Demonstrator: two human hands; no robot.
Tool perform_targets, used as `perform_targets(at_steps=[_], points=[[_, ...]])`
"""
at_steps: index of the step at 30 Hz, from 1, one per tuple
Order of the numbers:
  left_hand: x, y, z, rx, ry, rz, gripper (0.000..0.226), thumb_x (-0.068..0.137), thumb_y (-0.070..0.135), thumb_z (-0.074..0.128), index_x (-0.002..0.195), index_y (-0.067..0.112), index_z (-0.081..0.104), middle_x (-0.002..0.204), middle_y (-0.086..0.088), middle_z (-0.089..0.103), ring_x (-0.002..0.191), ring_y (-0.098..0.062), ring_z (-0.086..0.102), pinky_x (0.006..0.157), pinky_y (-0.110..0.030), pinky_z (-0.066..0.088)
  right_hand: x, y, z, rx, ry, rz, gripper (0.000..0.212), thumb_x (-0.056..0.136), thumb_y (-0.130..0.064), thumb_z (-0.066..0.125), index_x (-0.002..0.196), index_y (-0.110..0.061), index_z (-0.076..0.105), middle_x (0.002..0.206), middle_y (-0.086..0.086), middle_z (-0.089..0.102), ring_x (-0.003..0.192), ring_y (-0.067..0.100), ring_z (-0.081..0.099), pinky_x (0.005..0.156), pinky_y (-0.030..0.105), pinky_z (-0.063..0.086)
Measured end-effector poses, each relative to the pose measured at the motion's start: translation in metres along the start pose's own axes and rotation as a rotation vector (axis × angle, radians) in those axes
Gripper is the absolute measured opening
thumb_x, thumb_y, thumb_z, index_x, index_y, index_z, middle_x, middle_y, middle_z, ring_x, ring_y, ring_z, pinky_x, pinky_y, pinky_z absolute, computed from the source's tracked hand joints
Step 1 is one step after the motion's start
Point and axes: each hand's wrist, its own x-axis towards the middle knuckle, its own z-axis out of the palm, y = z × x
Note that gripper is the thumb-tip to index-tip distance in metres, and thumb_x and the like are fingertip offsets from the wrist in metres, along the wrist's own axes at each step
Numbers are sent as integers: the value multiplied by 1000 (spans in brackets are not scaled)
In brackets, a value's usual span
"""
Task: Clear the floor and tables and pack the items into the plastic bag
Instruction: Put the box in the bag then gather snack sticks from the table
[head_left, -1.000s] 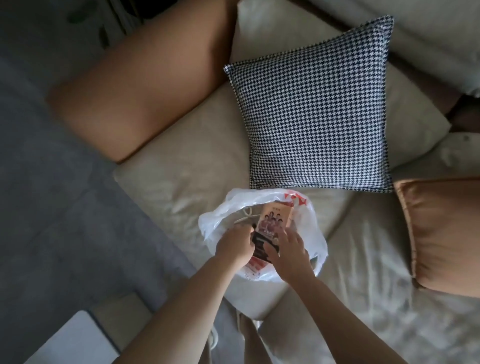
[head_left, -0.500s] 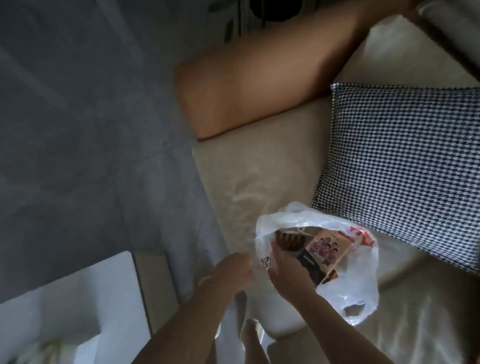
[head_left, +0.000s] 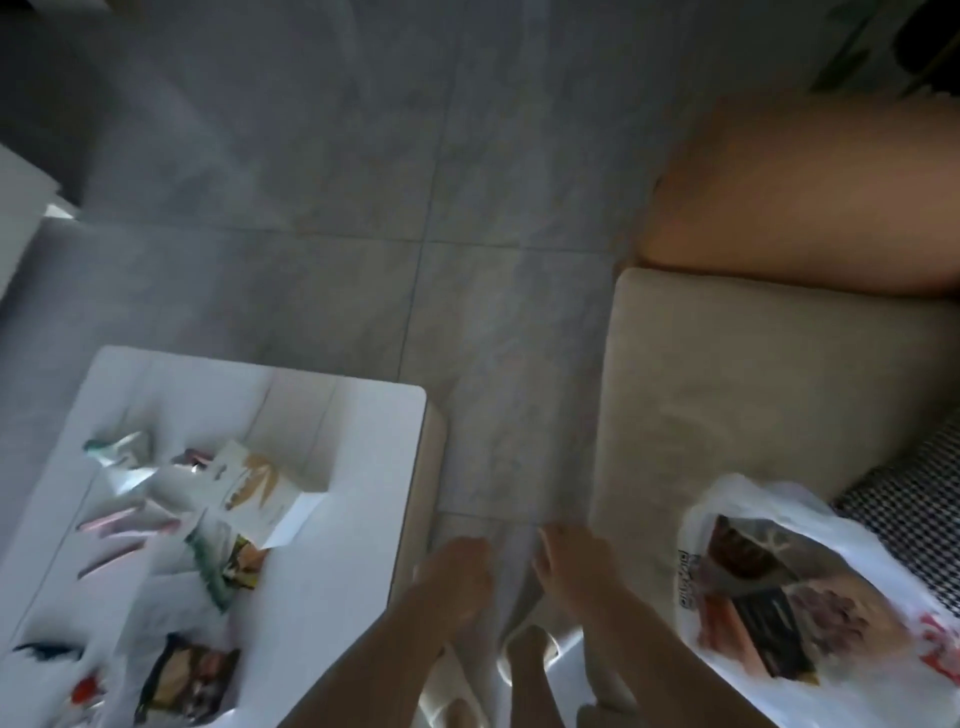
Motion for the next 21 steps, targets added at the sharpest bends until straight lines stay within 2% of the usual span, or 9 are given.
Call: perform_targets(at_steps=[3,4,6,7,9,11,16,21], points=[[-15,-37,8,-71,15,-10,41,99,25,40,140,19,43,145,-5,46,133,-23,45,106,-33,38,1,-33,3,-88,-5,-62,43,94,-36,43,131,-15,46,122,11,60,114,27,57,94,34,44],[-20,-51,10,-89,16,-26,40,99,27,40,138,20,44,144,-3,47,132,-23,47,106,-34,39,0,-46,2,-109,28,-69,40,89,-38,53,121,-15,55,110,11,66,104,26,63,86,32,49],[-29,-78,14,-110,7,-63,40,98,30,41,137,22,46,143,0,48,131,-20,47,107,-34,41,-2,-73,-3,-181,78,-90,41,66,-45,76,92,-14,69,78,8,71,73,22,70,63,27,54],[-34,-91,15,-126,0,-82,39,98,30,42,136,21,47,141,0,50,130,-20,48,107,-33,41,-3,-84,-2,-186,84,-108,42,66,-46,76,93,-14,69,79,7,72,74,21,70,64,26,54],[-45,-118,18,-162,1,-107,38,97,29,43,134,20,49,138,-1,52,128,-20,50,105,-32,42,-3,-109,7,-138,18,-158,40,90,-40,52,121,-15,55,113,10,65,107,25,61,88,32,47],[-56,-144,22,-192,30,-125,36,97,30,42,130,20,51,134,-2,54,125,-20,52,103,-31,44,2,-129,16,-153,4,-205,42,96,-38,38,132,-16,44,126,8,57,118,25,52,97,34,42],[-76,-211,37,-317,77,-205,38,98,34,40,133,20,48,136,-1,51,126,-19,49,100,-30,41,16,-186,34,-238,-66,-243,45,97,-39,35,137,-18,39,133,5,53,124,23,48,101,34,39],[-90,-267,59,-423,90,-317,38,98,33,39,132,20,47,134,-1,52,124,-18,50,97,-30,44,21,-238,45,-307,-98,-308,39,96,-36,37,128,-17,46,126,4,58,118,25,52,95,36,43]])
